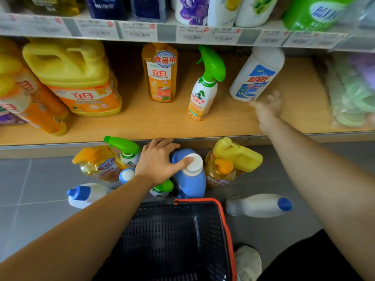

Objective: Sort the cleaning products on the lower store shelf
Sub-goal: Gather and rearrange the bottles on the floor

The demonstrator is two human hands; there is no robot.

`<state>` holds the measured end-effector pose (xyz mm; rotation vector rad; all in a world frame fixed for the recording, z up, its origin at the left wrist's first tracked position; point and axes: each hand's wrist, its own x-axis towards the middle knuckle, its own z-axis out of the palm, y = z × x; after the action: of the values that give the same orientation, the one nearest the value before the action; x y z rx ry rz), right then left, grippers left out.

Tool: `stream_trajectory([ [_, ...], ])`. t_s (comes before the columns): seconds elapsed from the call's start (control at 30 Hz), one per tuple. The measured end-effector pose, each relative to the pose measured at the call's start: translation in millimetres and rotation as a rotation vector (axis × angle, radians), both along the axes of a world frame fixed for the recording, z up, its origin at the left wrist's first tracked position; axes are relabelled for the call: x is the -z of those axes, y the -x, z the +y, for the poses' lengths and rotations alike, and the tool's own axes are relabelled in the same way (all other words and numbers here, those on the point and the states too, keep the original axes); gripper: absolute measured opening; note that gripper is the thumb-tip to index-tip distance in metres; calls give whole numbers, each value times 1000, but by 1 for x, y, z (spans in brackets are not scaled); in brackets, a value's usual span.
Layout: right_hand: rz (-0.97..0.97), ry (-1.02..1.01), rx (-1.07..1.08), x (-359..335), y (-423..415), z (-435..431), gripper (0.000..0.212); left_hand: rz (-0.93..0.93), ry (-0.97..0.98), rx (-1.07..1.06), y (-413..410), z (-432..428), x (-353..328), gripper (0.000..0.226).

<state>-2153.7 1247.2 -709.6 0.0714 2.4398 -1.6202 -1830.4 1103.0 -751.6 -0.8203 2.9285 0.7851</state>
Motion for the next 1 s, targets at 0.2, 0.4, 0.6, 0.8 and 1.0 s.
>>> stream_trajectory([
  [0.2,-31,122,-232,-23,35,-5,67,2,1,8,1,0,0,88],
  [0.4,38,140,-77,-8,25,-3,66,-9,-34,10,1,0,-3,86],
  [0.6,72,113,-144,-15,29,-24,69,25,-44,16,1,-1,-1,85],
  [0.8,93,73,-92,-13,9,-14,59,35,-56,38,1,-3,0,82],
  [1.0,92,-83,-283,-37,-29,28,58,17,-174,25,-4,-3,-13,82],
])
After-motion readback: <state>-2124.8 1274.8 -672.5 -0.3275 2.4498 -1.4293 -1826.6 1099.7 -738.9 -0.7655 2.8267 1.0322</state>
